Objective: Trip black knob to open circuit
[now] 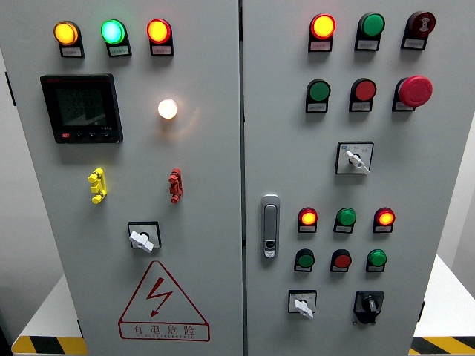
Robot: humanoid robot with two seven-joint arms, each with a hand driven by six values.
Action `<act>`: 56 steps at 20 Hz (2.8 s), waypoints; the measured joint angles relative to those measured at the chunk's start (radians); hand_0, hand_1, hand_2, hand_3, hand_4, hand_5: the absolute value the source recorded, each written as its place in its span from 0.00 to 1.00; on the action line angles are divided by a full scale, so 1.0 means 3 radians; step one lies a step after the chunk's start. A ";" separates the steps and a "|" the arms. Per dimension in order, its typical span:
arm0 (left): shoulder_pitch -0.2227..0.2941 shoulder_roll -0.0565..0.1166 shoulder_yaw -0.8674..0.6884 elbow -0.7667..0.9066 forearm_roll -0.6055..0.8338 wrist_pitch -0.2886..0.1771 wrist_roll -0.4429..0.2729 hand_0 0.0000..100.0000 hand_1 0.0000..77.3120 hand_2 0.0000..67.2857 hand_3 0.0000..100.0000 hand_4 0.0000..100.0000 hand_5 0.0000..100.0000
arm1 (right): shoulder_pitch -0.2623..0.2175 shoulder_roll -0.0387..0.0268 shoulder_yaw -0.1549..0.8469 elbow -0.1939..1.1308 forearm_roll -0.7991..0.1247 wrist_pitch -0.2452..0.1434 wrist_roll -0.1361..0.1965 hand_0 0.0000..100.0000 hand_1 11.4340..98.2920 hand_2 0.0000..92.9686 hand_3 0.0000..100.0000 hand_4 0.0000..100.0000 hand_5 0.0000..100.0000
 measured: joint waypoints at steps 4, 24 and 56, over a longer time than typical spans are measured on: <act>-0.0001 0.0000 0.0000 0.0000 0.0000 0.0000 0.0000 0.00 0.04 0.19 0.21 0.07 0.02 | 0.0049 -0.0030 -0.0085 -0.0022 0.0133 0.0004 -0.0001 0.67 0.28 0.06 0.26 0.17 0.19; -0.0001 0.0000 0.0001 -0.0001 0.0000 0.0000 0.0000 0.00 0.04 0.19 0.21 0.07 0.02 | 0.0022 0.0029 0.2099 0.0781 -0.2215 0.0227 -0.0096 0.67 0.28 0.06 0.27 0.18 0.20; 0.0000 -0.0001 0.0000 -0.0001 0.0000 0.0000 0.0000 0.00 0.04 0.19 0.21 0.07 0.02 | -0.0023 0.0073 0.2158 0.5086 -0.3035 -0.0358 0.0085 0.66 0.40 0.09 0.40 0.35 0.51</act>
